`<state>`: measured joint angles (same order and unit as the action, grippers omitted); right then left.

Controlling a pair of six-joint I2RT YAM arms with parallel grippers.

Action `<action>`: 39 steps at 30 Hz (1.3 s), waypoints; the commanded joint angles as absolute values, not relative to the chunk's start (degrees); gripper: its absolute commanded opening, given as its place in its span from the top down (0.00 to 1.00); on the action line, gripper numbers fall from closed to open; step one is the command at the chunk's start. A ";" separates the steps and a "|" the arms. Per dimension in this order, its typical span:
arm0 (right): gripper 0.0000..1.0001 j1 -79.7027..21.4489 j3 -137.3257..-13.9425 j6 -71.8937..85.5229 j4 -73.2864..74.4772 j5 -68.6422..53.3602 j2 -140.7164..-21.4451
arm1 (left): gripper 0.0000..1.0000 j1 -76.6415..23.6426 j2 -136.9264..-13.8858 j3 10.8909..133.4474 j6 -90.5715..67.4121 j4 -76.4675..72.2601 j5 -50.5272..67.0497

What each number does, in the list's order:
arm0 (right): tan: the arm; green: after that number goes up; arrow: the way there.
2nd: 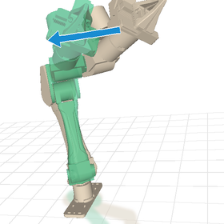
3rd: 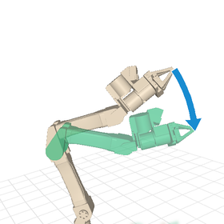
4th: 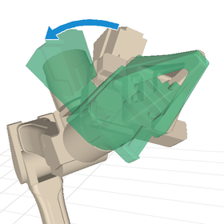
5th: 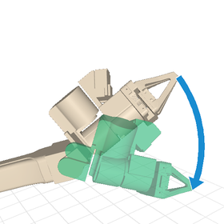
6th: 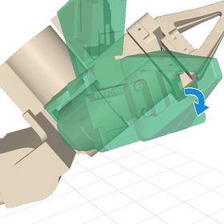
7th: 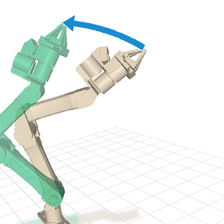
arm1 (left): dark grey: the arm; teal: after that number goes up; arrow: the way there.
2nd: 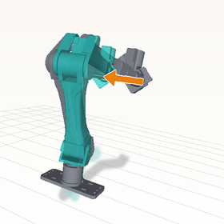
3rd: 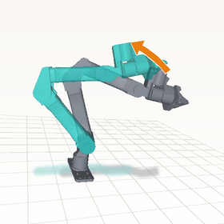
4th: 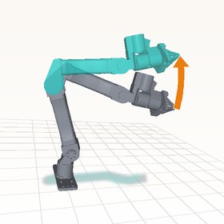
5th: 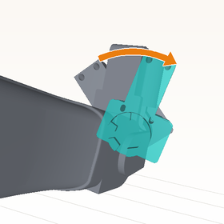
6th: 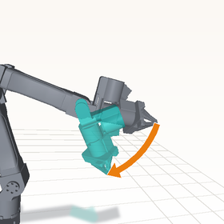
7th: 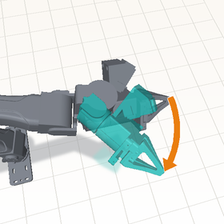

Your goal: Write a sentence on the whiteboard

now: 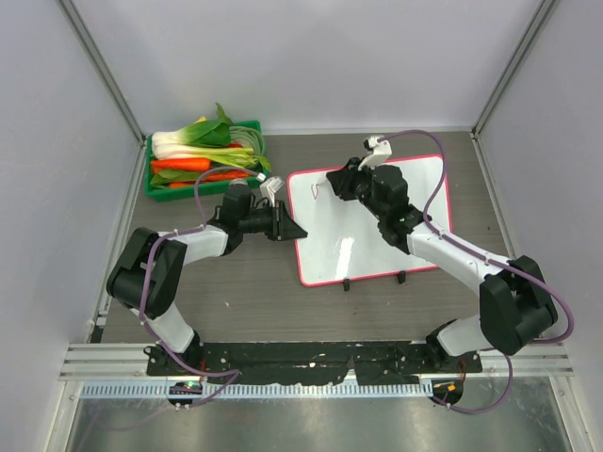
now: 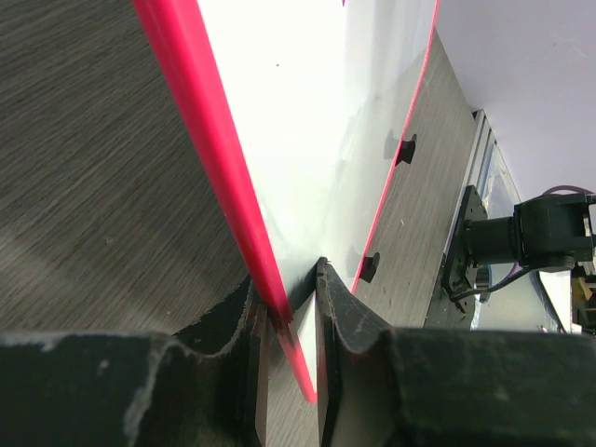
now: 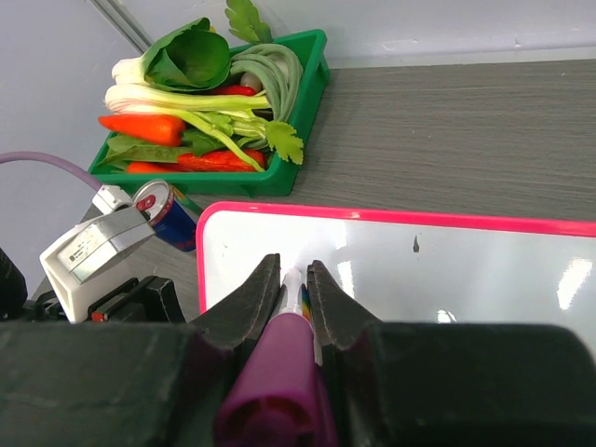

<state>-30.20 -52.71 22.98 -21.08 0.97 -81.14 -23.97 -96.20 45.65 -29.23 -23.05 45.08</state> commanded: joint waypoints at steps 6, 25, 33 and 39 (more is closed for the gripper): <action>0.99 -29.88 -48.61 21.36 -19.07 2.46 -78.49 | 1.00 -26.02 -97.91 45.53 -21.62 -18.54 42.28; 0.99 -29.88 -46.14 20.65 -17.49 2.46 -76.11 | 1.00 -26.28 -98.17 45.88 -21.36 -17.93 42.01; 0.99 -29.88 -49.21 20.83 -17.76 4.83 -76.99 | 1.00 -26.45 -98.35 45.97 -21.27 -17.93 42.10; 0.99 -29.88 -51.85 20.48 -17.49 5.89 -78.31 | 1.00 -26.46 -98.17 46.05 -21.01 -17.58 41.84</action>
